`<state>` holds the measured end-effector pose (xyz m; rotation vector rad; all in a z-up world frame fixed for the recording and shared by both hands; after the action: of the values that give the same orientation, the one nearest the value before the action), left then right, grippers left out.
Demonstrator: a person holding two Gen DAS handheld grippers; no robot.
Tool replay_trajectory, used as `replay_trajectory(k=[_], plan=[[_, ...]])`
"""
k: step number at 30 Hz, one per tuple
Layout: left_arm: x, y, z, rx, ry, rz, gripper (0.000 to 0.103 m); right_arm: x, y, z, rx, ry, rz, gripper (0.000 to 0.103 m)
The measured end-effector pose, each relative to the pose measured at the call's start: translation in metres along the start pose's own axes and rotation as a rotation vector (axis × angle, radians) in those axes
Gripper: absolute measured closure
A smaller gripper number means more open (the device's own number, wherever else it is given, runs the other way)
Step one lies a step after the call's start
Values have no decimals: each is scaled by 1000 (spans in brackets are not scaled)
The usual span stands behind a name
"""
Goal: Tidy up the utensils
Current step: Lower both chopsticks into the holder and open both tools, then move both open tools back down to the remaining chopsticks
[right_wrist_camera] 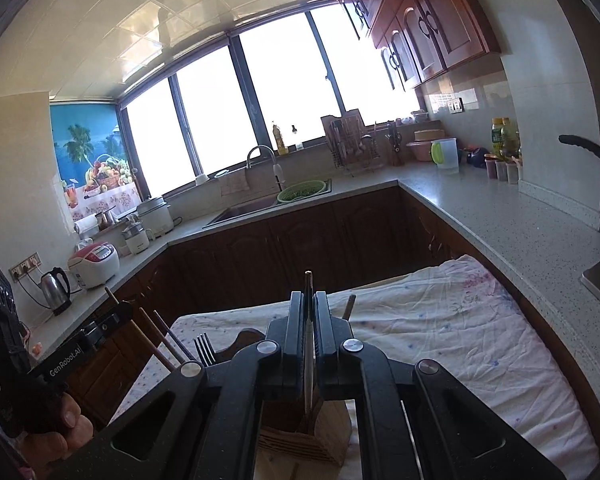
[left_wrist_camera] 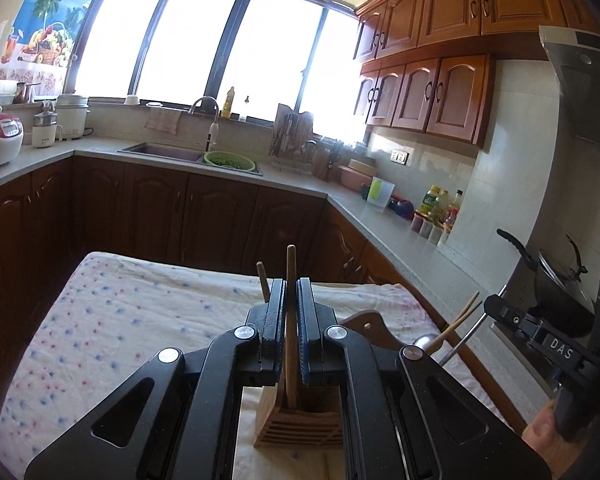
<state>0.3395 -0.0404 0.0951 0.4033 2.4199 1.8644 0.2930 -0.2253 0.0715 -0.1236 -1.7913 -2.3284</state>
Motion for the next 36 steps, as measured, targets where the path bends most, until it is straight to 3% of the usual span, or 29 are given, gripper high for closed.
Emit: replay_trajectory(k=[8, 19, 21, 23, 24, 25, 27, 31, 33, 36], plan=[[-1, -12, 4, 1, -2, 33, 97, -13, -27, -9, -24, -7, 73, 98], [-3, -11, 3, -3, 0, 49, 97, -15, -28, -10, -37, -11, 76, 98], [-2, -11, 4, 11, 2, 56, 93, -16, -28, -12, -45, -8, 83, 93], [1, -9, 5, 17, 6, 52, 72, -16, -27, -14, -57, 6, 83, 91], [3, -8, 6, 18, 13, 47, 66, -14, -26, -14, -65, 11, 79, 79], [6, -7, 7, 22, 16, 40, 58, -12, -24, -15, -74, 15, 71, 59], [13, -4, 9, 30, 21, 32, 52, -4, -18, -17, -94, 21, 41, 34], [28, -1, 14, 42, 50, 11, 21, 14, -4, -21, -119, 18, -25, 16], [36, -1, 16, 47, 58, 8, 18, 24, 1, -23, -134, 21, -52, 5], [46, -6, 20, 50, 66, 21, 15, 38, 4, -24, -137, 15, -76, 2]])
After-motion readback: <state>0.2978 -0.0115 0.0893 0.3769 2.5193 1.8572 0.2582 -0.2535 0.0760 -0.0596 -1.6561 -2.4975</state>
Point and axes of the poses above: each gripper's, at about its wrist camera, not at the fingertips, and x roughly against the way its jaws point, z to its left, y to its top, the point moved 6 cm from there along -x, roughly the way its jaws point, and after that the axes turned 14 degrees about -z, right-handed, at the moved point
